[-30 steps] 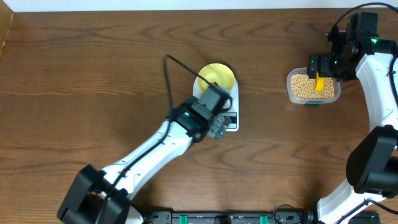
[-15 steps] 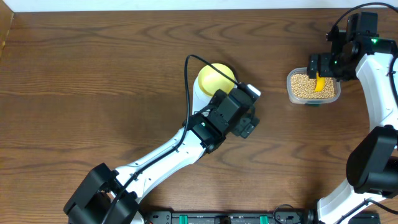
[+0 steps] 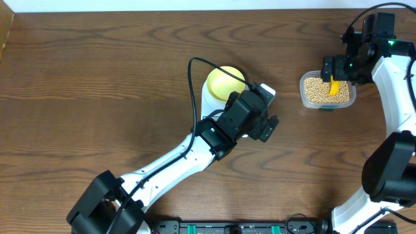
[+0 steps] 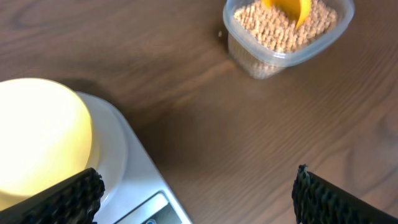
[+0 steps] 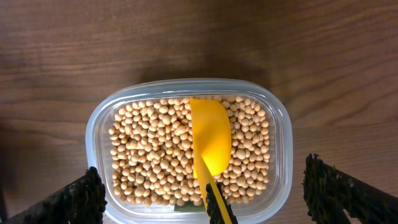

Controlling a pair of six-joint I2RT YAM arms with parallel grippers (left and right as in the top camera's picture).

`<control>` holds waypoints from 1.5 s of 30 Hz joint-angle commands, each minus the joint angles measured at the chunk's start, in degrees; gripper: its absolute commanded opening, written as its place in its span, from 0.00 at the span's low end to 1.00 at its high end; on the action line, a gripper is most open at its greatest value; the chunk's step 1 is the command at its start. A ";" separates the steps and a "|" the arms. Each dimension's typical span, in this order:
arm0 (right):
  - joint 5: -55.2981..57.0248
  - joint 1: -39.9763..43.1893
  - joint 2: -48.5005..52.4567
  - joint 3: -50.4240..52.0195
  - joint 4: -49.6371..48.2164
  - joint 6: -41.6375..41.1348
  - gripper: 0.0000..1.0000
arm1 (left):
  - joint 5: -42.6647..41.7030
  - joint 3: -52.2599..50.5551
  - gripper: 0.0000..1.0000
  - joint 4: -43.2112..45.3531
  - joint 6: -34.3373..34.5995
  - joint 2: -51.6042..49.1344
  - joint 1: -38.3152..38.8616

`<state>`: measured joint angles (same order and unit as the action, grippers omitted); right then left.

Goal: Scoop item into bowl and weigh 50g on scale

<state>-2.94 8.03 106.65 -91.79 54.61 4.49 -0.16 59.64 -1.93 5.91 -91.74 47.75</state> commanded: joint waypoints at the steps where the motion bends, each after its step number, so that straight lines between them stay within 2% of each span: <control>1: 0.44 0.13 -1.33 -0.87 0.04 0.74 0.99 | -0.94 1.07 0.98 3.43 2.47 -0.22 0.20; 2: 0.44 0.13 -1.33 -0.87 0.04 0.74 0.99 | -0.94 1.07 0.98 4.61 4.52 -0.20 0.20; 4: 0.44 0.13 -1.33 -0.87 0.04 0.74 0.99 | -0.17 1.07 0.98 5.97 12.85 -0.20 0.17; 8: 0.44 0.13 -1.33 -0.87 0.04 0.74 0.99 | 5.97 1.07 0.98 2.40 28.79 -0.20 0.11; 12: 0.44 0.13 -1.33 -0.87 0.04 0.74 0.99 | 5.05 1.09 0.98 0.74 36.54 -0.20 -0.20; 19: 0.44 0.13 -1.33 -0.87 0.04 0.74 0.99 | -2.47 1.79 0.98 -0.98 40.85 -0.20 -0.44; 24: 0.44 0.13 -1.33 -0.87 0.04 0.74 0.99 | -2.45 13.05 0.98 -19.78 43.10 -4.55 -1.73; 28: 0.44 0.13 -1.33 -0.87 0.04 0.74 0.99 | -2.91 20.90 0.98 -28.92 43.12 -9.55 -2.10; 30: 0.44 0.13 -1.33 -0.87 0.04 0.74 0.99 | -4.28 21.73 0.98 -28.85 43.67 -11.52 -2.45; 34: 0.44 0.13 -1.33 -0.87 0.04 0.74 0.99 | -8.17 21.70 0.98 -28.46 50.73 -16.17 -4.20; 37: 0.44 0.13 -1.33 -0.87 0.04 0.74 0.99 | -10.19 21.70 0.98 -26.93 53.35 -19.04 -4.98; 42: 0.44 0.13 -1.33 -0.87 0.04 0.74 0.99 | -8.13 21.46 0.98 -26.27 57.02 -21.38 -4.94; 45: 0.44 0.13 -1.33 -0.87 0.04 0.74 0.99 | -6.23 20.90 0.98 -26.29 56.52 -22.58 -4.94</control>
<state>-2.94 8.03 106.65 -91.79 54.59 4.64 -8.49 80.93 -28.21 60.69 -113.36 42.85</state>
